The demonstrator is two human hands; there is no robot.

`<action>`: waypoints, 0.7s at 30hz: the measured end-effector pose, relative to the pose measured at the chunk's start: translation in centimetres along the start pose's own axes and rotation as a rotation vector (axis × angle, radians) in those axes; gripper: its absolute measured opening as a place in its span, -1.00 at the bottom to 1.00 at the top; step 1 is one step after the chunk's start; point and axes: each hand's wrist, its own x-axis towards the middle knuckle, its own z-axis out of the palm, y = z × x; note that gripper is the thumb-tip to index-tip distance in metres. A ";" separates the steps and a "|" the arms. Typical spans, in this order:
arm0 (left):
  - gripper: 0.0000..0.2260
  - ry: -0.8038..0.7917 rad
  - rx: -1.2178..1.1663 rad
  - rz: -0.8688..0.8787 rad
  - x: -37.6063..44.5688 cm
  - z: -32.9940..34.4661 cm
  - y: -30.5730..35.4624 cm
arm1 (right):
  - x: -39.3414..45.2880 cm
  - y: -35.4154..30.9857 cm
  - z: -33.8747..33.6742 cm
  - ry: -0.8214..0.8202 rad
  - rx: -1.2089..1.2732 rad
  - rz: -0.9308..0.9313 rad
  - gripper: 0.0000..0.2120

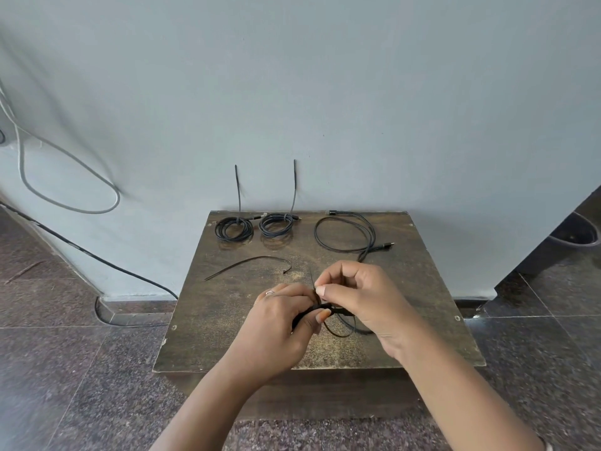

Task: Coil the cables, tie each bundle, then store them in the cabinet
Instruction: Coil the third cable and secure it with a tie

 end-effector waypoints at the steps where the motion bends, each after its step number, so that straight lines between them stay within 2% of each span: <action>1: -0.72 -0.001 0.004 -0.001 0.0 0.0 0.0 | 0.0 -0.1 -0.2 -0.023 -0.009 0.005 -0.91; 4: -0.73 0.004 0.004 0.009 0.1 -0.2 0.0 | 0.0 -0.2 -0.7 -0.050 -0.038 0.007 -0.83; 7: -0.73 -0.008 0.004 0.021 0.2 -0.3 0.1 | 0.0 0.0 -0.7 -0.062 -0.073 -0.039 -0.98; 10: -0.74 -0.013 0.008 0.020 0.1 -0.3 0.0 | 0.0 0.1 -1.0 -0.111 -0.109 -0.061 -0.90; 16: -0.75 -0.033 0.026 0.018 0.0 -0.3 -0.3 | -0.2 0.1 -1.1 -0.205 -0.200 -0.127 -0.95; 21: -0.74 -0.080 0.021 -0.038 0.2 -0.2 -0.8 | -0.1 0.4 -0.6 -0.079 -0.319 -0.231 -0.95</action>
